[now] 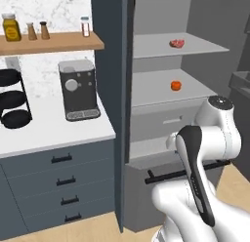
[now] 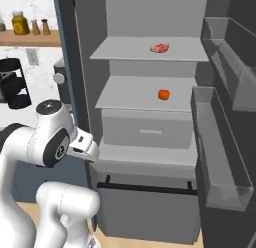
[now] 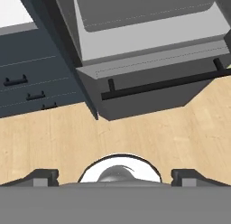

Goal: Place one squash and one steak in each tupperware on the nearby counter, to pack two identical lunches.

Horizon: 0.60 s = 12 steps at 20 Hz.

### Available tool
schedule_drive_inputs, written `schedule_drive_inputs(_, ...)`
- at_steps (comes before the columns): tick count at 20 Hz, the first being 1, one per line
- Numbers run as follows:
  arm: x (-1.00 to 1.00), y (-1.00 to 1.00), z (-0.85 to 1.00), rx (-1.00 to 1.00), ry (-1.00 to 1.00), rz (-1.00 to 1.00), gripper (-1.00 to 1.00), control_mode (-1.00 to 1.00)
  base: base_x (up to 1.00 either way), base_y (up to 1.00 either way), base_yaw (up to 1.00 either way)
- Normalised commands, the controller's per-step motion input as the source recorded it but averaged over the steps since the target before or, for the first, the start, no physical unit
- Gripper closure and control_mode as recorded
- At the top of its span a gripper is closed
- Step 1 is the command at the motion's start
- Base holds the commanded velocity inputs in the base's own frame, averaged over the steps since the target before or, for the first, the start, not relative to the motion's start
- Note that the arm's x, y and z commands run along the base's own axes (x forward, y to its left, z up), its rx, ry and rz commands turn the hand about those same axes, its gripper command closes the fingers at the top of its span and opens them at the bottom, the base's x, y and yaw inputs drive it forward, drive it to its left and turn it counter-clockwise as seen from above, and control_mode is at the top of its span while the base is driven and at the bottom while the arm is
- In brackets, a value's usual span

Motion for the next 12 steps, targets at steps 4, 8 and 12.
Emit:
schedule_drive_inputs(4, 0.0, 0.0, 0.0, 0.0, 0.0, 0.0, -1.0, 1.0, 0.31, -0.36, 0.01)
schedule_drive_inputs(8, 0.0, 0.0, 0.0, 0.0, 0.0, 0.0, -1.0, 1.0, 0.23, -0.37, 0.09)
schedule_drive_inputs(12, 0.0, 0.0, 0.0, 0.0, 0.0, 0.0, -1.0, 1.0, 0.28, -0.17, 0.13)
